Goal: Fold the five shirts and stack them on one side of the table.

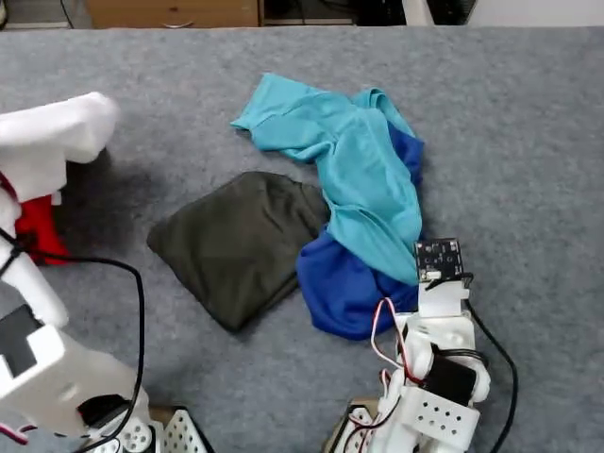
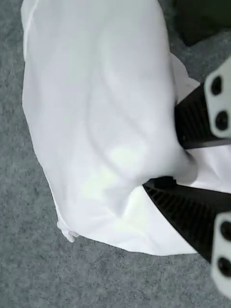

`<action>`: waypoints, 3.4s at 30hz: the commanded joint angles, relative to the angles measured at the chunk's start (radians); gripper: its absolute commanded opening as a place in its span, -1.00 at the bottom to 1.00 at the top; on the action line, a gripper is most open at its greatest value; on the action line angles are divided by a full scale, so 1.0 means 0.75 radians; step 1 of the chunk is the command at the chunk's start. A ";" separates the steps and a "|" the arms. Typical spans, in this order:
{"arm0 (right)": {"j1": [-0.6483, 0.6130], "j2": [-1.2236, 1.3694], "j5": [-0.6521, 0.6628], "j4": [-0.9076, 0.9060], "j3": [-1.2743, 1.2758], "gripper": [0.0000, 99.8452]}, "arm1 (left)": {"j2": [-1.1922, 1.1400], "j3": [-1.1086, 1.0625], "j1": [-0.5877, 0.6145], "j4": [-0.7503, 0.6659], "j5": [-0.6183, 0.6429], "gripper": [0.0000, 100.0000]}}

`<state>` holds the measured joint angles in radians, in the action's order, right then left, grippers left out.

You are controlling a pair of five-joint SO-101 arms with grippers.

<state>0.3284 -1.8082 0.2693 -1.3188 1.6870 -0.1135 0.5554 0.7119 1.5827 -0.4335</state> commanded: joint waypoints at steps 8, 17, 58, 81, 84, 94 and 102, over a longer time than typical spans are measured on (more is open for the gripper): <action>0.026 -0.150 -0.006 -0.006 0.001 -0.92 | -0.009 -0.106 0.092 -0.065 -0.047 -0.42; 0.026 -0.150 -0.006 -0.006 0.001 -0.92 | 0.095 0.254 -0.006 0.243 -0.147 -0.42; 0.026 -0.150 -0.006 -0.006 0.001 -0.92 | -0.244 -0.524 -1.624 -0.164 0.405 -0.42; 0.026 -0.150 -0.006 -0.006 0.001 -0.92 | -0.686 -0.276 -1.549 -0.082 0.311 -0.97; 0.026 -0.150 -0.006 -0.006 0.001 -0.92 | -0.580 -0.172 -1.471 0.006 0.364 -0.97; 0.026 -0.150 -0.006 -0.006 0.001 -0.92 | -0.050 0.219 -1.082 0.235 0.409 -0.97; 0.026 -0.150 -0.006 -0.006 0.001 -0.92 | 0.240 0.452 -0.732 0.233 0.401 -0.97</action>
<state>0.3284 -1.8082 0.2693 -1.3188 1.6870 -0.0353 0.7841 0.0568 1.7484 -0.1327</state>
